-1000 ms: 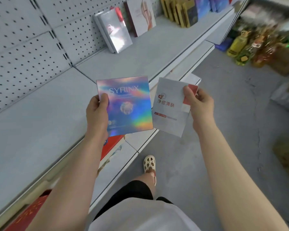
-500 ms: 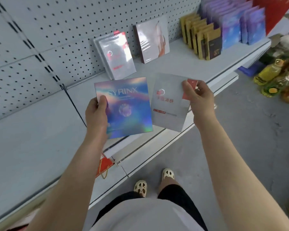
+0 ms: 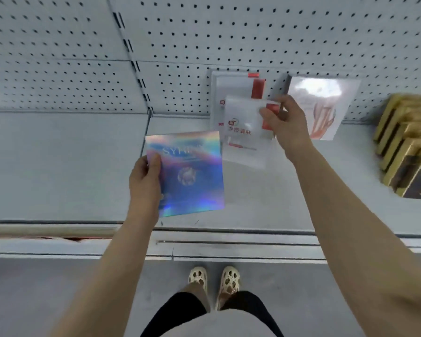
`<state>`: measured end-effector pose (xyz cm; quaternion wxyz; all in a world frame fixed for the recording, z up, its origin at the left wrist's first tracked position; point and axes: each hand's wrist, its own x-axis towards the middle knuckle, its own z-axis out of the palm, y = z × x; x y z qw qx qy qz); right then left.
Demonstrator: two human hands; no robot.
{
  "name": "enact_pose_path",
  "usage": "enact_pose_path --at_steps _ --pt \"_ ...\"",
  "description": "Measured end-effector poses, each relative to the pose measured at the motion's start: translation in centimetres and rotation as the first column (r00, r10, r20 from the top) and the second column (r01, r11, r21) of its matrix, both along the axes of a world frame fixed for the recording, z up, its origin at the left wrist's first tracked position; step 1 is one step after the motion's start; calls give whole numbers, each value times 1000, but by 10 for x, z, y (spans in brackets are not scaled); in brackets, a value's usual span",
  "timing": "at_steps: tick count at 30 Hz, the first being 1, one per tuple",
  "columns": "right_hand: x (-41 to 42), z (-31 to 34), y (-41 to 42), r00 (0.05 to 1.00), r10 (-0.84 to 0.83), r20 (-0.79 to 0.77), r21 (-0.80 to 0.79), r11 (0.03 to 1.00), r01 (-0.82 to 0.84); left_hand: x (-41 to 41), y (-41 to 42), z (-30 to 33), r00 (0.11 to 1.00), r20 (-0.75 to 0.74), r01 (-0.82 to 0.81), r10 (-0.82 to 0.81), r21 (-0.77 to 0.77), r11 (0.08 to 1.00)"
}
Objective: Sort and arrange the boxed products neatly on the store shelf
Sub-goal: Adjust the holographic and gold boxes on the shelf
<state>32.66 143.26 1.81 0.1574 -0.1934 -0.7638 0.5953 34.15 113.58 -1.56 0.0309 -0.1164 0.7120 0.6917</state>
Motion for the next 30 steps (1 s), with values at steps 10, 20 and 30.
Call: enact_pose_path --at_steps 10,20,30 --pt "-53 -4 27 995 98 31 319 942 -103 -14 18 8 997 1 -83 83 13 996" --pt "-68 -15 13 995 44 -85 509 861 6 -22 27 17 999 20 -38 38 43 998" --pt "-28 16 -9 988 36 -149 479 877 40 -21 37 10 996 -33 83 -81 72 994"
